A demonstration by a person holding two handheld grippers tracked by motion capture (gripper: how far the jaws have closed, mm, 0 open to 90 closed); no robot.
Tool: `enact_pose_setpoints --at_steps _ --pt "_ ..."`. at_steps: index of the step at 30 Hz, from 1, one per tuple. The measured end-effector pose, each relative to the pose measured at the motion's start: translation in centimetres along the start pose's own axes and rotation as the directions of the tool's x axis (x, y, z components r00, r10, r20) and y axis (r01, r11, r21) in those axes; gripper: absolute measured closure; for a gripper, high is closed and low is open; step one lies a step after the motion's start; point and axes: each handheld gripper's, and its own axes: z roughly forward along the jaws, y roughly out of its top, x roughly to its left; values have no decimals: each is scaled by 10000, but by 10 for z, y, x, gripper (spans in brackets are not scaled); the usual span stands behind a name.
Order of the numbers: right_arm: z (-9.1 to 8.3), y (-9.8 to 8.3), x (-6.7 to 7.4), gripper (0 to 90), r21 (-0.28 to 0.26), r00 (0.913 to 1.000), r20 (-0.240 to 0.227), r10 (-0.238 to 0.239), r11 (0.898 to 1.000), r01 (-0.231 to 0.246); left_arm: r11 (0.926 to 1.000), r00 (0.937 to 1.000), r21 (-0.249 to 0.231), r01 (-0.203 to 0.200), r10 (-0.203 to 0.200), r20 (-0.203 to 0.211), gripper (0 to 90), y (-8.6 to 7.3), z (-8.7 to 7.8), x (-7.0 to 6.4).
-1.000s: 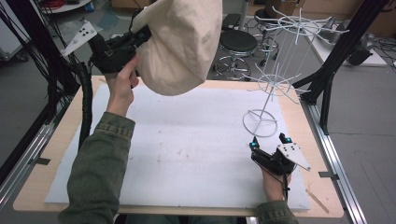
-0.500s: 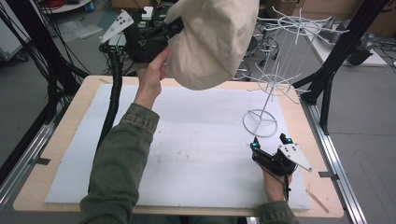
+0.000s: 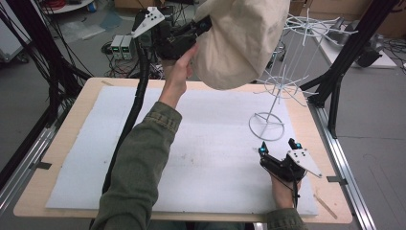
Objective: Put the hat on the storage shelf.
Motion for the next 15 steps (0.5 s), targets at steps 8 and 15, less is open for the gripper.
enact_pose_setpoints --at_steps 8,15 --pt "0 0 3 49 66 9997 -25 -259 9996 260 9974 9976 268 674 -678 148 792 -11 20 3" --pt "0 0 5 49 71 9995 -57 -315 9995 316 9853 9949 1383 1004 -994 -143 790 -40 36 2"
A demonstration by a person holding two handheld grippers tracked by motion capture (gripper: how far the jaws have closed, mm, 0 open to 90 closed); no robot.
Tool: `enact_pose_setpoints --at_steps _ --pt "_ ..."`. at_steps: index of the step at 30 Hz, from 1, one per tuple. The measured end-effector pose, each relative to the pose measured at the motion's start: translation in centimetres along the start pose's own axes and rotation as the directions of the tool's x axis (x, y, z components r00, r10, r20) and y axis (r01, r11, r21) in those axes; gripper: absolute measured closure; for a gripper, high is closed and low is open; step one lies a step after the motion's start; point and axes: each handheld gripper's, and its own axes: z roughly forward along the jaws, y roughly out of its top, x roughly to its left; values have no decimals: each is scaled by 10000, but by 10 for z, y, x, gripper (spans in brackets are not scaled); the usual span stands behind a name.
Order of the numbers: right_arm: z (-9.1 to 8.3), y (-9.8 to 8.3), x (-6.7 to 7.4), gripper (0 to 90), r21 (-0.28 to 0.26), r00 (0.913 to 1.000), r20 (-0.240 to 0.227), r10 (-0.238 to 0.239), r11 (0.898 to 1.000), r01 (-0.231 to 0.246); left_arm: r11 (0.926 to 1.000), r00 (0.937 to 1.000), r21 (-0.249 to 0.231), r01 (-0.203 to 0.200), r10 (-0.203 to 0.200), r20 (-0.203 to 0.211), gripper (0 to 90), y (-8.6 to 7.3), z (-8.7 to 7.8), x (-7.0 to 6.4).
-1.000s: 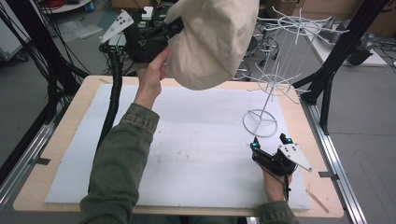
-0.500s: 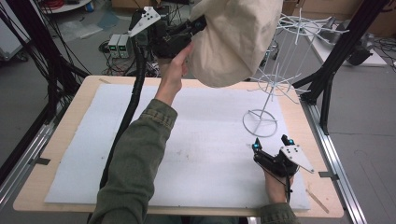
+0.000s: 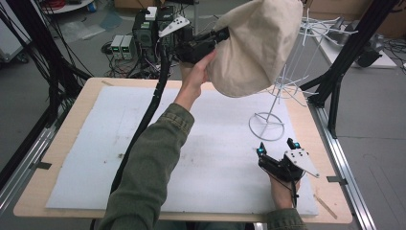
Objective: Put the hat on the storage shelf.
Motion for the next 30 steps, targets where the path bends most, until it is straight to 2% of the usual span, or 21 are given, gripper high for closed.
enact_pose_setpoints --at_steps 3,6,14,19,22,26,30 --pt "0 0 0 49 1 10000 4 13 10000 -13 9992 9997 327 209 -213 100 790 -10 5 1" --pt "0 0 -1 49 -9 10000 6 10 10000 -10 9963 9998 836 177 -184 74 790 -20 9 2" --pt "0 0 -1 49 -35 10000 -39 -36 10000 36 9915 9975 1108 685 -663 -230 790 -37 11 11" --pt "-1 0 -1 49 -24 10000 -26 31 10000 -31 9878 9974 1428 623 -566 -439 789 -52 5 17" --pt "-1 0 -1 49 1 10000 -3 14 10000 -14 9854 9952 1420 943 -898 -382 787 -61 1 22" --pt "0 0 -1 49 -36 10000 -22 -37 10000 37 9831 9953 1586 911 -847 -463 784 -64 -2 26" --pt "0 0 -1 49 -17 10000 -13 -40 10000 40 9859 9951 1402 918 -855 -502 781 -62 -6 28"
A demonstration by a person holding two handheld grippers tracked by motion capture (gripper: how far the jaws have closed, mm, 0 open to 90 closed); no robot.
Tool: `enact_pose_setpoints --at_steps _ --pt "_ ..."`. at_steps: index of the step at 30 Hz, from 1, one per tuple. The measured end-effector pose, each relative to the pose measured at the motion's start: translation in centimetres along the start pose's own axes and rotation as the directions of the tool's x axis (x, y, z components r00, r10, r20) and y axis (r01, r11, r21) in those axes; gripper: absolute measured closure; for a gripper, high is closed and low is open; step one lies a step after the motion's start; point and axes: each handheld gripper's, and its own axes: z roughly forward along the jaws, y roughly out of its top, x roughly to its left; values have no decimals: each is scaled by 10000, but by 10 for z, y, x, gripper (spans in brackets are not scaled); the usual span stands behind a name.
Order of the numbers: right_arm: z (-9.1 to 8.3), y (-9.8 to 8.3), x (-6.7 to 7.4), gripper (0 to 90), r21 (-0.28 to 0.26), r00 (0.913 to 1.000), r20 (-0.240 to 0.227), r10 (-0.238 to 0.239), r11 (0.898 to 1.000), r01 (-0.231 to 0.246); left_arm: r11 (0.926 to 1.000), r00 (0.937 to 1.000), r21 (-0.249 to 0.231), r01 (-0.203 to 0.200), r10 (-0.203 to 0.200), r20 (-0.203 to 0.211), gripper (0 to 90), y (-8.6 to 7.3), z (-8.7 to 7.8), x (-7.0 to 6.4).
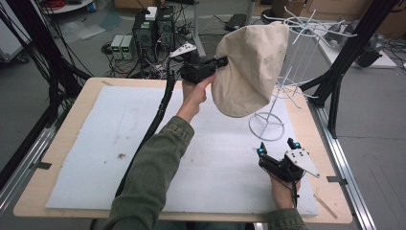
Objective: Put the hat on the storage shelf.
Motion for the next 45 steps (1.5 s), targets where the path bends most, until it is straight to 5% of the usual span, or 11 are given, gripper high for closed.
enact_pose_setpoints --at_steps 9,14,19,31,42,45 --pt "0 0 0 49 1 10000 10 68 10000 -68 9997 9997 -248 60 -55 222 671 8 -9 1" --pt "0 0 1 49 0 10000 22 10 10000 -10 9979 10000 -641 -9 14 87 440 10 -15 1" --pt "0 0 1 48 31 10000 19 53 10000 -53 9953 9996 -967 -7 35 285 350 17 -22 -2" --pt "0 0 1 49 13 10000 36 -7 10000 7 9856 9947 -1432 -903 821 -622 222 33 -43 -11" --pt "0 0 1 49 31 10000 5 7 10000 -7 9730 9759 -1378 -1850 1655 -1422 205 33 -71 -12" --pt "0 0 2 48 37 10000 13 18 10000 -18 9662 9646 -1276 -2238 2008 -1710 204 31 -83 -13"
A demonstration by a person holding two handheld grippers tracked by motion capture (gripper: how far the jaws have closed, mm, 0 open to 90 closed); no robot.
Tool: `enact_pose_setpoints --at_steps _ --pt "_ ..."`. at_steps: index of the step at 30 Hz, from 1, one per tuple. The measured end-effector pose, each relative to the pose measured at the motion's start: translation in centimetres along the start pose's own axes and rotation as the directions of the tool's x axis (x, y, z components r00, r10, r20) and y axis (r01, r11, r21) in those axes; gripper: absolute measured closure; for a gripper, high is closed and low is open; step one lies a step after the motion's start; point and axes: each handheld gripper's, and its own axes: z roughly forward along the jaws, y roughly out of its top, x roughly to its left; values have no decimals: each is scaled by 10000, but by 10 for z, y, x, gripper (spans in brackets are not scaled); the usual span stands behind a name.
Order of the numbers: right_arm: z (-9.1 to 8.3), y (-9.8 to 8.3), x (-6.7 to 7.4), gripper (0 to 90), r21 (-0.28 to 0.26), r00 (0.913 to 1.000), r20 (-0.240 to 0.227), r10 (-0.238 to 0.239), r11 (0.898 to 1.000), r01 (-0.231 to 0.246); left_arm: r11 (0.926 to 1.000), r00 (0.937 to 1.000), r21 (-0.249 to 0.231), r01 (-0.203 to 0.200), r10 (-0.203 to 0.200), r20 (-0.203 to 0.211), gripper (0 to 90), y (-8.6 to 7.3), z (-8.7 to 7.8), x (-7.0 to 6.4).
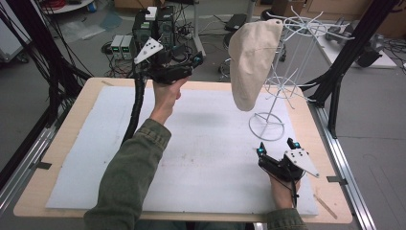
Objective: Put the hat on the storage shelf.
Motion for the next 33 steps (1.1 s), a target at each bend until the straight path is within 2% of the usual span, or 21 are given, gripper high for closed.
enact_pose_setpoints --at_steps 2,8,12,15,25,33 --pt "0 0 0 48 8 10000 5 -20 10000 20 9996 9995 43 -263 264 -162 203 1 -9 1" --pt "1 0 1 49 4 10000 -43 -61 10000 61 9966 9961 18 -829 829 -310 198 5 -33 1" --pt "1 0 2 48 18 9999 -45 -124 9999 124 9944 9937 34 -1053 1054 -386 198 8 -49 1" --pt "1 1 2 48 8 9999 -29 -125 9999 125 9922 9901 -1 -1245 1242 -661 198 10 -61 2" --pt "1 1 2 49 29 10000 -50 -73 10000 73 9912 9802 23 -1322 1310 -1485 198 4 -103 14" --pt "1 1 2 48 23 10000 -65 -31 10000 31 9925 9669 34 -1219 1195 -2255 196 -14 -139 25"
